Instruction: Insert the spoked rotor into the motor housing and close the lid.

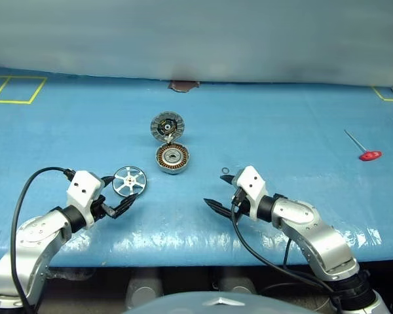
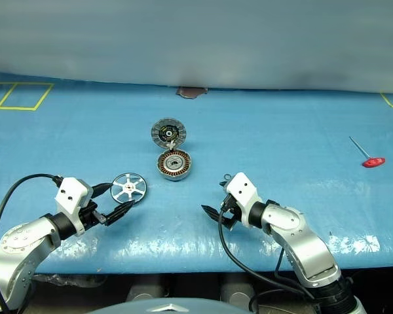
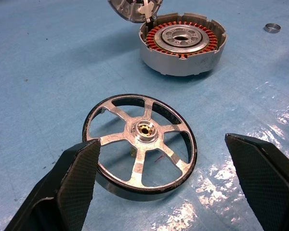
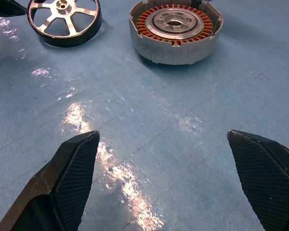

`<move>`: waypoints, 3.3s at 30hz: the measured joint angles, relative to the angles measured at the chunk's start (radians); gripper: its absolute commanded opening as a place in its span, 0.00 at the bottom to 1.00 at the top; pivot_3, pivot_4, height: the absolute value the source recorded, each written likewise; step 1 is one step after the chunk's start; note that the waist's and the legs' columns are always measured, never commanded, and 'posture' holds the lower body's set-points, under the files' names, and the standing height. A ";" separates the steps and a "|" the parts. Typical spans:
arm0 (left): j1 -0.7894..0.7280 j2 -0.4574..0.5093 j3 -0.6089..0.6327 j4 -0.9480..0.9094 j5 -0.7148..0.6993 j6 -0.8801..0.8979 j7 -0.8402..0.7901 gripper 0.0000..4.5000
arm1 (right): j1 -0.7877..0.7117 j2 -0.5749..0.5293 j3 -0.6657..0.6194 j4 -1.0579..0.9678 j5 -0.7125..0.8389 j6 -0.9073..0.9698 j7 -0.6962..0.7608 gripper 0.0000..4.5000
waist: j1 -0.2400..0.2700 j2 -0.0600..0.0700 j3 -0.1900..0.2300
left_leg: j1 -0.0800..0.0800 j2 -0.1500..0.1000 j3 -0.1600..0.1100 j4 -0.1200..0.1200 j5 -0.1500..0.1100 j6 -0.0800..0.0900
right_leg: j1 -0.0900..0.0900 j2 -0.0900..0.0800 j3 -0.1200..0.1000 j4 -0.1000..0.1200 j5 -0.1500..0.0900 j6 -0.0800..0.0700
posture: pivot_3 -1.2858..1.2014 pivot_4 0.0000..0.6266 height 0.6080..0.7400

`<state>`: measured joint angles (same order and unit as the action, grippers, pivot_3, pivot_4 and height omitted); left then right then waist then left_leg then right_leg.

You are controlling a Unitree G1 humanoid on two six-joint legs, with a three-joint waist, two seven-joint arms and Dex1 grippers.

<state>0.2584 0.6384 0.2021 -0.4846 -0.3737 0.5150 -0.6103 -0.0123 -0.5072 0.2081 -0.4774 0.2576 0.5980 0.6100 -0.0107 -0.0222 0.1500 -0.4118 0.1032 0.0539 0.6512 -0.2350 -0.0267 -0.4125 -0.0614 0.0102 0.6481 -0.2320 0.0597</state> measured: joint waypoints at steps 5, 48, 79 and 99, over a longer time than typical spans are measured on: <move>-0.002 -0.003 -0.007 0.000 0.008 0.000 -0.001 1.00 | 0.000 0.000 0.000 0.000 -0.003 0.000 0.001 1.00 | 0.000 0.000 0.000 | 0.000 0.000 0.000 0.000 0.000 0.000 | 0.000 0.000 0.000 0.000 0.000 0.000 | 0.52 0.24 1.00; -0.009 -0.028 -0.035 0.013 0.041 -0.040 0.004 1.00 | -0.898 0.008 0.503 0.486 -0.289 -0.118 0.496 1.00 | -0.005 0.001 0.001 | 0.000 -0.003 -0.005 0.000 0.000 0.001 | -0.003 0.003 0.002 0.002 0.002 -0.002 | 0.52 0.24 1.00; 0.111 -0.097 -0.014 -0.039 0.043 -0.084 0.053 1.00 | -1.082 0.272 0.448 1.108 -0.480 -0.542 0.677 1.00 | -0.010 0.003 0.002 | 0.000 -0.003 -0.006 -0.001 0.003 -0.005 | -0.007 0.003 0.001 0.012 0.001 -0.004 | 0.52 0.24 1.00; 0.122 -0.095 -0.014 -0.039 0.043 -0.084 0.049 1.00 | -1.083 0.357 0.436 1.287 -0.588 -0.572 0.538 1.00 | -0.015 0.003 0.002 | -0.002 -0.003 -0.005 -0.002 0.003 -0.005 | -0.011 0.003 0.002 0.013 0.001 -0.003 | 0.52 0.24 1.00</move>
<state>0.3802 0.5435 0.1882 -0.5238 -0.3305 0.4310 -0.5614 -1.0952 -0.1502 0.6440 0.8099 -0.3307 0.0256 1.1485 -0.0258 -0.0192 0.1519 -0.4137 0.1002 0.0488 0.6493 -0.2319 -0.0315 -0.4233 -0.0588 0.0120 0.6612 -0.2307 0.0565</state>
